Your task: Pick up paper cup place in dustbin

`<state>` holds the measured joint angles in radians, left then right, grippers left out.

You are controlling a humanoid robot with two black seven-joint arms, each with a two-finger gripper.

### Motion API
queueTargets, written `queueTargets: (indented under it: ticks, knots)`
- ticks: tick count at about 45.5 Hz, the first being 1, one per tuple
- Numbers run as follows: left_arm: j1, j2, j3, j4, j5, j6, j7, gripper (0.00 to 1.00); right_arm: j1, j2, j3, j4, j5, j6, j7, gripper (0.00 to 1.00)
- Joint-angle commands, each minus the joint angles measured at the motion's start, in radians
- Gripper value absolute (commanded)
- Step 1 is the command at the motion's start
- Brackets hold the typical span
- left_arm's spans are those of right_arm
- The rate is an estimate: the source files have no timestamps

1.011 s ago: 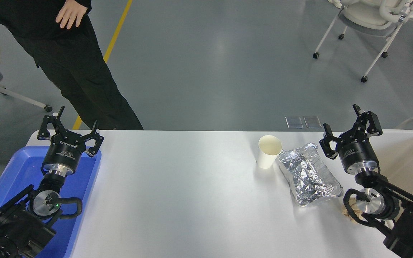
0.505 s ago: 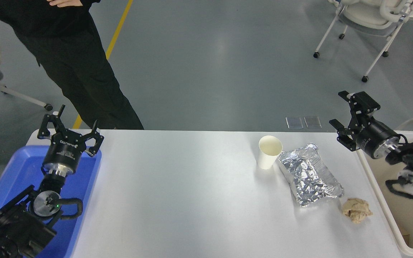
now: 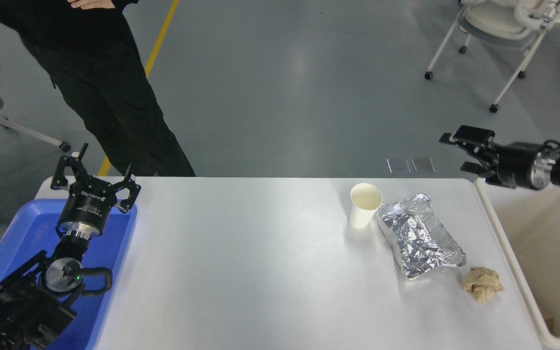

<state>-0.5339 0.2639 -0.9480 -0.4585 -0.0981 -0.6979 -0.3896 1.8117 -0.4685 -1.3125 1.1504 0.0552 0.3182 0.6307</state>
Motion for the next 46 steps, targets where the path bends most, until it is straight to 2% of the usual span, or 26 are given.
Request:
queueTargets:
  ticks: [1,6,8,10,13,15,17,18,19,25,30,33,39,41,46]
  knots:
    - [0.000,0.000,0.000,0.000,0.000,0.000,0.000,1.00,0.250,0.166,-0.099,0.080,-0.196,0.226,-0.008,1.00]
    - [0.002,0.000,0.000,0.000,0.000,0.000,0.000,1.00,0.319,0.203,-0.090,0.107,-0.273,0.295,-0.019,1.00]
    - [0.000,0.000,0.000,0.000,0.000,0.000,0.000,1.00,0.345,0.223,-0.088,0.132,-0.288,0.340,-0.064,1.00]
    - [0.002,0.000,0.000,0.000,0.000,0.000,0.000,1.00,0.360,0.237,-0.071,0.143,-0.316,0.386,-0.147,1.00]
    - [0.002,0.000,0.000,0.000,0.000,0.000,0.000,1.00,0.371,0.238,0.002,0.147,-0.334,0.467,-0.310,1.00]
    - [0.002,0.000,0.000,0.000,0.000,0.000,0.000,1.00,0.373,0.234,0.053,0.149,-0.336,0.467,-0.420,1.00]
    - [0.002,0.000,0.000,0.000,0.000,0.000,0.000,1.00,0.377,0.231,0.091,0.147,-0.324,0.467,-0.503,1.00]
    - [0.002,0.000,0.000,0.000,0.000,0.000,0.000,1.00,0.379,0.229,0.105,0.149,-0.318,0.467,-0.531,1.00]
    - [0.002,0.000,0.000,0.000,0.000,0.000,0.000,1.00,0.383,0.228,0.116,0.149,-0.308,0.467,-0.543,1.00]
    - [0.002,0.000,0.000,0.000,0.000,0.000,0.002,1.00,0.428,0.188,0.104,0.144,-0.155,0.467,-0.542,1.00]
    - [0.000,0.000,0.000,0.000,0.000,0.000,0.002,1.00,0.443,0.200,0.055,0.143,-0.042,0.467,-0.557,1.00]
    - [0.000,0.000,0.000,0.000,0.000,0.000,0.003,1.00,0.455,0.202,0.042,0.143,-0.031,0.467,-0.575,1.00]
    - [0.000,0.000,0.000,0.000,0.001,0.000,0.005,1.00,0.494,0.203,0.045,0.158,-0.028,0.467,-0.690,1.00]
    - [0.000,0.000,0.000,0.000,0.001,0.000,0.005,1.00,0.509,0.203,0.044,0.172,-0.028,0.467,-0.706,1.00]
    - [0.000,0.000,0.000,0.000,0.002,0.000,0.003,1.00,0.532,0.217,0.035,0.195,-0.028,0.467,-0.706,1.00]
